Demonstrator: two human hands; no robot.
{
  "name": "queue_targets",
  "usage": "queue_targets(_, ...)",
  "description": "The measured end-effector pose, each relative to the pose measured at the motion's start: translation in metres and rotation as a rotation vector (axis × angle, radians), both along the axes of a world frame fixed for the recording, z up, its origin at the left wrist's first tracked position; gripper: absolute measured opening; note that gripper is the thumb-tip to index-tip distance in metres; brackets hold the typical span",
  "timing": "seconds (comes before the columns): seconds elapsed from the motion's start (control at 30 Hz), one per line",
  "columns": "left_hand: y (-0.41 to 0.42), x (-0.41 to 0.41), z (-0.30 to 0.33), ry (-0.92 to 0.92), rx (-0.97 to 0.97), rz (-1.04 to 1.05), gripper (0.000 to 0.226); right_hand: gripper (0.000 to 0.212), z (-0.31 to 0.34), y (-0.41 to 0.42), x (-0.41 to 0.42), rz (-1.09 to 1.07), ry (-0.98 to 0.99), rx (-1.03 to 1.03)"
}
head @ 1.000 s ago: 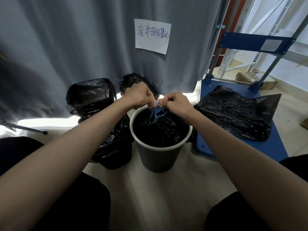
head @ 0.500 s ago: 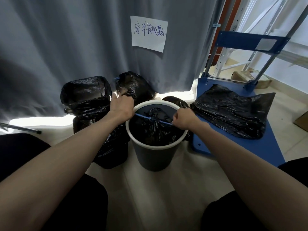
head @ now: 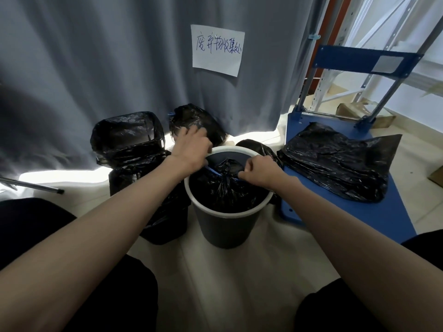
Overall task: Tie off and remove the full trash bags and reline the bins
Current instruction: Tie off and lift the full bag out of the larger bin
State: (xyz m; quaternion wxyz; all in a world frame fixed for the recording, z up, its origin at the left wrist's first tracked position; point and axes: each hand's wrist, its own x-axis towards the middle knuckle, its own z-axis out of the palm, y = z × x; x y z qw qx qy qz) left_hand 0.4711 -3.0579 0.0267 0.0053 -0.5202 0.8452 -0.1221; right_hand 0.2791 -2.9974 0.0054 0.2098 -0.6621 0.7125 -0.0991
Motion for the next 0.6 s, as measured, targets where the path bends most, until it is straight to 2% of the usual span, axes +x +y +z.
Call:
queue_targets(0.13, 0.013, -0.012, -0.007, -0.070, 0.060, -0.166, 0.027, 0.017, -0.005, 0.003, 0.014, 0.106, 0.019, 0.017)
queue_targets(0.3, 0.022, -0.014, -0.020, -0.163, -0.026, -0.181, 0.018, 0.025, -0.008, 0.002, 0.014, 0.103, 0.022, -0.057)
queue_targets(0.6, 0.022, -0.015, -0.028, -0.198, 0.006, -0.154, 0.019, 0.028, -0.012, -0.001, 0.006, 0.038, -0.265, 0.031)
